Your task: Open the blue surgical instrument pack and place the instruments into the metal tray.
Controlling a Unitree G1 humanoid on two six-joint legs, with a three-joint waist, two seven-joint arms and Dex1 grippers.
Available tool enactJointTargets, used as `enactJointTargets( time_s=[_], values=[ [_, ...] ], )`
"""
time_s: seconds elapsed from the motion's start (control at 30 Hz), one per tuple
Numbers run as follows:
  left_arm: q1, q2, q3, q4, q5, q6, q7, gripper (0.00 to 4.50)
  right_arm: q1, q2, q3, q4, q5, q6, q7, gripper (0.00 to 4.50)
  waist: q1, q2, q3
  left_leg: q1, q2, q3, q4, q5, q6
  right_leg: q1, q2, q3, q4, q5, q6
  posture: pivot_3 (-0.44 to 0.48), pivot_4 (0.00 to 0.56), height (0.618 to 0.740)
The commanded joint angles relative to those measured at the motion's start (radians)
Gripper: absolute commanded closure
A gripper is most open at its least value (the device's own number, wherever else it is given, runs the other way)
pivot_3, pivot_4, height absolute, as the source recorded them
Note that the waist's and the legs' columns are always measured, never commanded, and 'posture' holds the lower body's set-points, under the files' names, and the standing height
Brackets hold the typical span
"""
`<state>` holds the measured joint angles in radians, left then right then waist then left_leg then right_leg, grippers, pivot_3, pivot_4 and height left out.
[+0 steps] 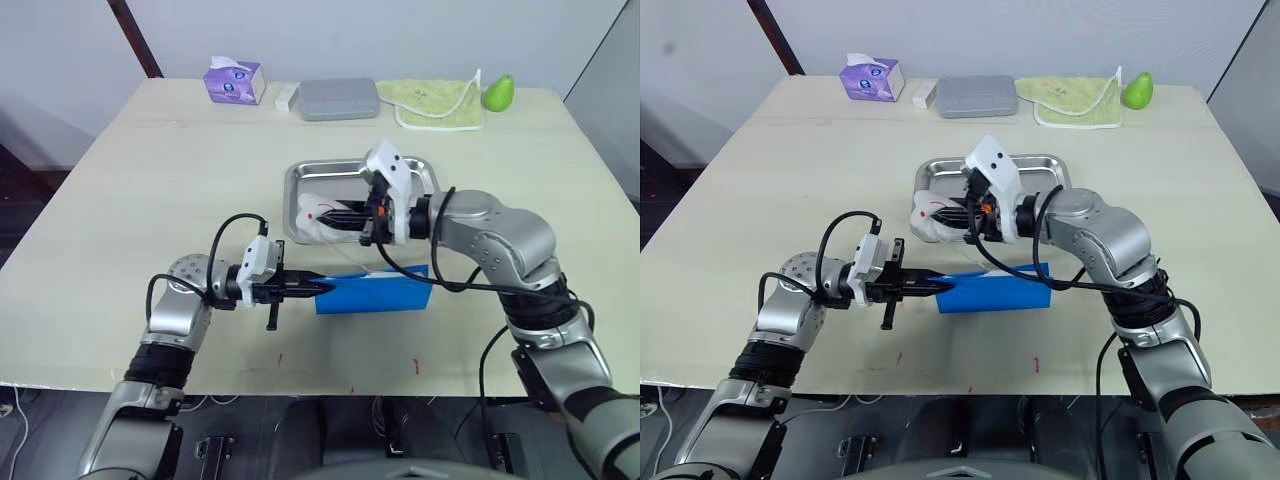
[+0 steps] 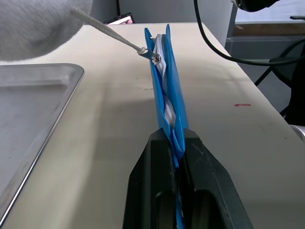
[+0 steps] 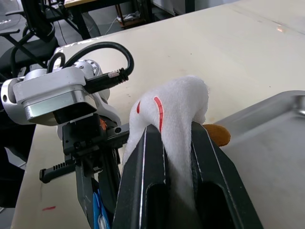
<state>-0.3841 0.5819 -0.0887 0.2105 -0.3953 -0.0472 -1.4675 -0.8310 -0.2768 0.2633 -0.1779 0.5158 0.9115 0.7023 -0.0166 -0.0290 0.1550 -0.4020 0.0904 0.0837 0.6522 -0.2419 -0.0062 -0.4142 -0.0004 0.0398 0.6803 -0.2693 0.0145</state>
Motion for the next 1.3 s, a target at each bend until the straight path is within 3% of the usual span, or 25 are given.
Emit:
enactJointTargets(
  time_s=[0.03, 0.27, 0.47, 0.63, 0.7, 0.73, 0.8, 0.9, 1.03, 1.3],
  values=[
    [0.013, -0.007, -0.029, 0.017, 0.028, -0.002, -0.003, 4.5, 0.001, 0.024, -0.011, -0.065, 0.012, -0.035, 0.001, 4.49, 0.0, 0.0, 0.0, 0.0, 0.0, 0.0, 0.0, 0.0, 0.0, 0.0, 0.0, 0.0, 0.0, 0.0, 0.0, 0.0, 0.15, 0.74],
    [0.009, -0.007, -0.021, 0.023, 0.027, 0.004, 0.008, 4.5, 0.141, -0.124, -0.08, -0.284, 0.17, 0.007, 0.159, 4.49, 0.004, 0.0, 0.0, -0.002, 0.0, 0.0, 0.0, 0.0, 0.0, 0.0, -0.001, -0.001, -0.001, 0.0, 0.0, 0.0, 0.15, 0.74],
    [-0.007, -0.006, -0.023, 0.032, 0.03, 0.013, 0.007, 4.5, 0.16, -0.248, 0.062, -0.316, 0.098, -0.001, 0.22, 4.49, 0.0, 0.0, 0.0, 0.0, 0.0, -0.001, 0.0, 0.0, 0.0, 0.0, 0.0, -0.001, 0.0, 0.0, 0.0, 0.0, 0.15, 0.74],
    [-0.018, -0.008, -0.032, 0.039, 0.035, 0.013, -0.001, 4.5, 0.114, -0.255, 0.136, -0.272, 0.072, 0.001, 0.269, 4.49, 0.001, 0.0, 0.0, 0.0, 0.0, -0.001, 0.0, 0.0, 0.0, 0.0, 0.0, -0.001, 0.0, 0.0, 0.0, 0.0, 0.15, 0.74],
    [-0.018, -0.008, -0.033, 0.039, 0.036, 0.012, -0.004, 4.5, 0.101, -0.256, 0.156, -0.259, 0.059, -0.007, 0.284, 3.55, 0.002, 0.0, 0.0, 0.0, 0.0, -0.001, 0.0, 0.0, 0.0, 0.0, 0.0, -0.001, 0.0, 0.0, 0.0, 0.0, 0.15, 0.74],
    [-0.019, -0.008, -0.033, 0.039, 0.036, 0.013, -0.005, 4.5, 0.099, -0.253, 0.159, -0.255, 0.059, -0.01, 0.292, 3.37, 0.002, 0.0, 0.0, 0.0, 0.0, -0.001, 0.0, 0.0, 0.0, 0.0, 0.0, -0.001, -0.001, 0.0, 0.0, 0.0, 0.15, 0.74],
    [-0.019, -0.009, -0.033, 0.04, 0.036, 0.013, -0.005, 4.5, 0.097, -0.251, 0.162, -0.25, 0.057, -0.013, 0.302, 2.36, 0.003, 0.0, 0.0, -0.001, 0.0, -0.001, 0.0, 0.0, 0.0, 0.0, 0.0, -0.001, -0.001, 0.0, 0.0, 0.0, 0.15, 0.74],
    [-0.015, -0.008, -0.034, 0.035, 0.034, 0.014, -0.009, 4.5, 0.098, -0.248, 0.157, -0.257, 0.057, -0.04, 0.323, 1.62, 0.002, 0.0, 0.0, -0.001, 0.0, -0.001, 0.0, 0.0, 0.0, 0.0, 0.0, -0.001, -0.001, 0.0, 0.0, 0.0, 0.15, 0.74],
    [-0.006, -0.007, -0.035, 0.027, 0.03, 0.011, -0.014, 4.5, 0.118, -0.253, 0.092, -0.287, 0.114, -0.039, 0.351, 0.12, 0.003, 0.0, 0.0, -0.001, 0.0, -0.001, 0.0, 0.0, 0.0, 0.0, 0.0, -0.001, -0.001, 0.0, 0.0, 0.0, 0.15, 0.74],
    [-0.005, -0.012, -0.03, 0.03, 0.022, -0.001, -0.025, 4.5, 0.232, -0.292, -0.107, -0.332, 0.183, -0.101, 0.326, 0.12, 0.004, 0.0, 0.0, -0.001, 0.0, -0.001, 0.0, 0.0, 0.0, 0.001, 0.0, -0.002, -0.001, 0.0, 0.0, 0.0, 0.15, 0.74]
  ],
)
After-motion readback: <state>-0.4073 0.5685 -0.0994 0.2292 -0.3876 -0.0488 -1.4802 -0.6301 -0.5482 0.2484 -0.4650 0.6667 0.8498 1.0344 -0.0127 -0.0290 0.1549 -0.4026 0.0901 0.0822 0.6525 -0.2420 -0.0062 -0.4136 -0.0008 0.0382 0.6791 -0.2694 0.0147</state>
